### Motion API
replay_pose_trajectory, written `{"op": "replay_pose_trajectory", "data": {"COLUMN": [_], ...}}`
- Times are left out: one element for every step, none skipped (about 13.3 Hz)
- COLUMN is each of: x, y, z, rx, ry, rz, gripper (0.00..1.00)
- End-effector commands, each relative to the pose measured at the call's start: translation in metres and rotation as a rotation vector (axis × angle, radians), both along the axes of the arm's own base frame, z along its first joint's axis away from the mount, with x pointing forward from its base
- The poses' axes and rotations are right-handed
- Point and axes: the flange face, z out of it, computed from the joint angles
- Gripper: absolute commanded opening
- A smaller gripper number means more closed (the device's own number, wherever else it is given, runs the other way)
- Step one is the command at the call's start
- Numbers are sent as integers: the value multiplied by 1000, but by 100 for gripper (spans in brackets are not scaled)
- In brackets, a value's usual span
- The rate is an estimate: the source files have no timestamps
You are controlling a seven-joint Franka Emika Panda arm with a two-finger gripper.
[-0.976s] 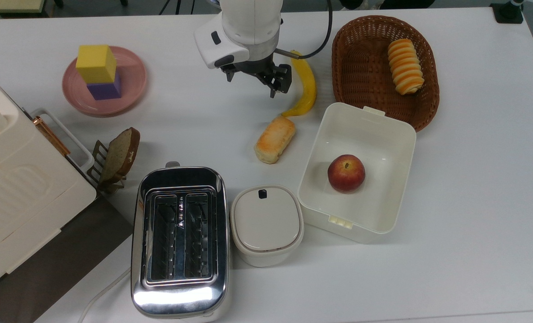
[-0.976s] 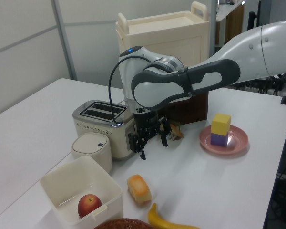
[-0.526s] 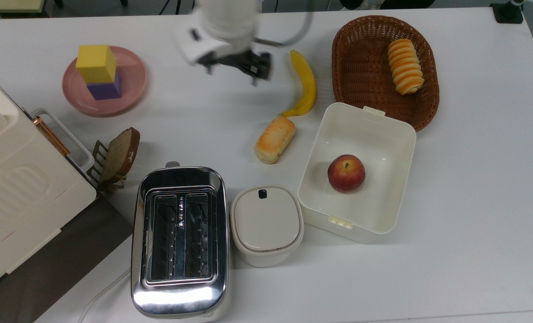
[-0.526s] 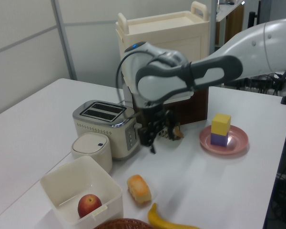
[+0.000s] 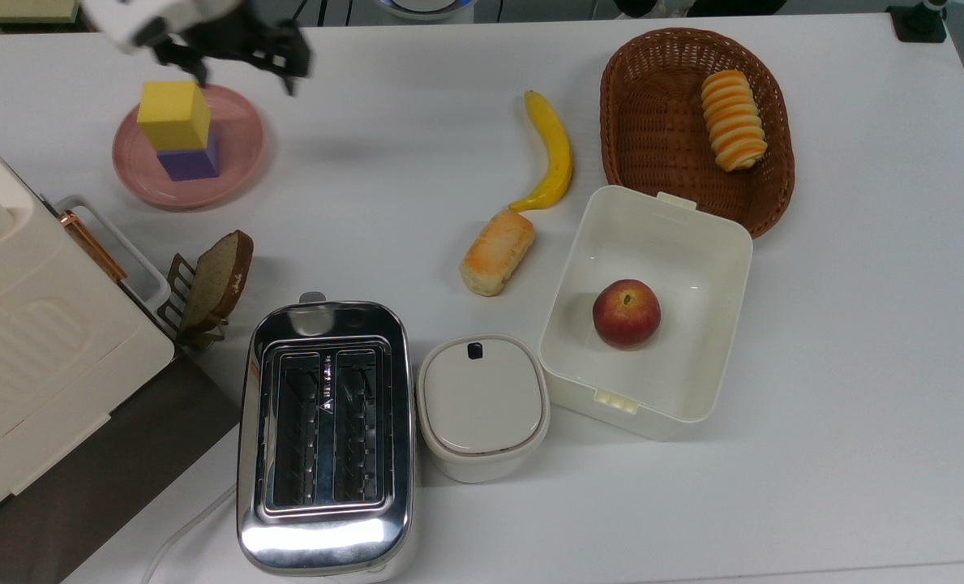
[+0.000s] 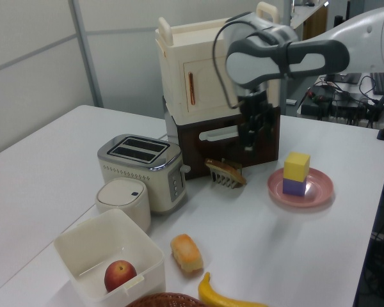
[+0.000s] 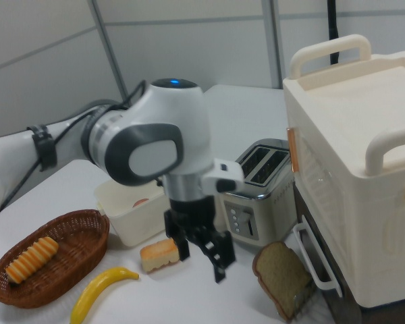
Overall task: Put the yellow cube on the table
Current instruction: 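Move the open gripper over the yellow cube on the pink plate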
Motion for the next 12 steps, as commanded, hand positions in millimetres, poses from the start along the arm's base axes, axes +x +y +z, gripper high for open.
{"op": "replay_pose_trajectory", "data": {"x": [-16, -23, -31, -36, -40, -40, -42, -45, -48, -50, -51, -51], "y": [-44, -60, -74, -81, -87, -87, -88, -89, -90, -91, -91, -90], "z": [-8, -17, -27, -37, -47, -55, -63, -69, -74, -80, -87, -95], "rx": [0, 4, 6, 4, -5, -14, -20, -26, -33, -38, -46, -51], "ry": [17, 20, 16, 10, 4, -1, 3, 10, 18, 25, 22, 9], "rz": [65, 70, 72, 69, 63, 69, 71, 74, 78, 83, 87, 92], "gripper": [100, 100, 100, 100, 100, 100, 100, 100, 100, 100, 100, 100]}}
